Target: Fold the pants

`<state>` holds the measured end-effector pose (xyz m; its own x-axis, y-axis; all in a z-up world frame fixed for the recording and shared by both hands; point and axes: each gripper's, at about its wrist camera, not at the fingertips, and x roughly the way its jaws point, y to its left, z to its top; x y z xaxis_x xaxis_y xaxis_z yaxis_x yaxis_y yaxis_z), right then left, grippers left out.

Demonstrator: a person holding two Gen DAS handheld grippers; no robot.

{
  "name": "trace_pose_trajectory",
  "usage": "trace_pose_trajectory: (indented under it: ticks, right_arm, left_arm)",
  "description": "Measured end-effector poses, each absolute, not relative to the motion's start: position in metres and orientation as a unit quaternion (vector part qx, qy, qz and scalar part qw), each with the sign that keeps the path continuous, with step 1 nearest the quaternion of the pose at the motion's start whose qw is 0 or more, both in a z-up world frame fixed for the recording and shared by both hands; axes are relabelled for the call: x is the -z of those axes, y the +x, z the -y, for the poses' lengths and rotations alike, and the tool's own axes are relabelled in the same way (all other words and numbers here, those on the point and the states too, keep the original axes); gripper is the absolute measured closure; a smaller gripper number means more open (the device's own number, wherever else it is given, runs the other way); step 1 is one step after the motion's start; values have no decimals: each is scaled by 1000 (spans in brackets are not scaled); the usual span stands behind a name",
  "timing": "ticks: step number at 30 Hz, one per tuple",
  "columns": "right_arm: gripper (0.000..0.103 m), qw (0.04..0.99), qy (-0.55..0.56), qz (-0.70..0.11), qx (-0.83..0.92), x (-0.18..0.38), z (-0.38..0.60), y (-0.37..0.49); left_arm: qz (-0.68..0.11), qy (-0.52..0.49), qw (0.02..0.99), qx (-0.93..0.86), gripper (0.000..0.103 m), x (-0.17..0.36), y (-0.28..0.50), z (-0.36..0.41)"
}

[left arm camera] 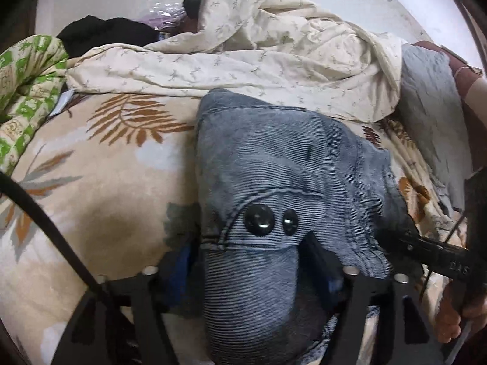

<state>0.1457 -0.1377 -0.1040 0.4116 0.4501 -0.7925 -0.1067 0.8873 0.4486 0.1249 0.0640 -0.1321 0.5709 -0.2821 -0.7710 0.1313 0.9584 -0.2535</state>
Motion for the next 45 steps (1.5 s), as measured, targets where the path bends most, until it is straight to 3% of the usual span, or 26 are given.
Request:
trace_pose_trajectory:
  ticks: [4,8,13,20,27,41,45]
  right_arm:
    - [67,822,165,-520,-164,107,139,146]
    - [52,827,158,-518,-149,107,143,144]
    - [52,850,109,-498,-134,89,135,135]
    - [50,907,33,-407,-102,32,121,93]
    - [43,938,64,-329,-86,-21,116,41]
    - [42,960,37,-265,-79,-87,90,-39]
    - [42,963,36,-252,-84,-98,84,-54]
  left_arm:
    - [-451,-84,882,111,25,132,124,-65]
    - [-447,-56,888,92,25,120,119,-57]
    - [-421,-11,906,52,25,98,105,-52]
    - [-359,6,933,-14,20,51,68,-65]
    - [-315,23,948,-38,19,12,28,-66]
    - [-263,21,964,-38,16,-46,-54,-71]
    - [-251,26,967,-48,11,-56,-71,-72]
